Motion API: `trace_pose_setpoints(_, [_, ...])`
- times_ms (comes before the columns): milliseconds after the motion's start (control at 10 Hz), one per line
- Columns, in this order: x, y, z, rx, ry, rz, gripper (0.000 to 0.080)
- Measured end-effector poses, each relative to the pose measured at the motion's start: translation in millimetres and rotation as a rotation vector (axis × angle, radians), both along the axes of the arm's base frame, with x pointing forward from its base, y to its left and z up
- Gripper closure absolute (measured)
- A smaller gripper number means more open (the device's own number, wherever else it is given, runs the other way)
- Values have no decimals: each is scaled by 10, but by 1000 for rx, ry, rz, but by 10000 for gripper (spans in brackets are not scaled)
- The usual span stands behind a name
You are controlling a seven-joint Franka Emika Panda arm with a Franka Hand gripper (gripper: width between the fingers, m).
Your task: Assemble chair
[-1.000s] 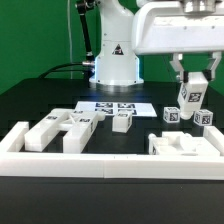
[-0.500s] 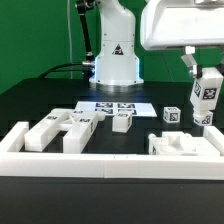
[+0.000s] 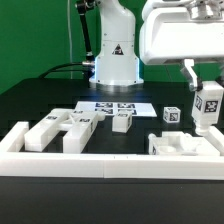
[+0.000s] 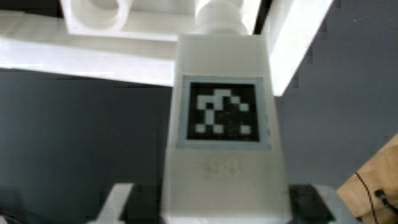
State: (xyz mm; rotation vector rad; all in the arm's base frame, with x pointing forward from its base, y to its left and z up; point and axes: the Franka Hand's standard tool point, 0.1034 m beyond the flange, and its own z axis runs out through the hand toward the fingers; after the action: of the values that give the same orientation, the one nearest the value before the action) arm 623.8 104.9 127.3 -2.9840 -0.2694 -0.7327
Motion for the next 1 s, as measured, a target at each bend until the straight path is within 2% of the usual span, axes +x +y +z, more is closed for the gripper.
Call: trace_pose_setpoints(1000, [21,54,-161,-6,-33,27,509])
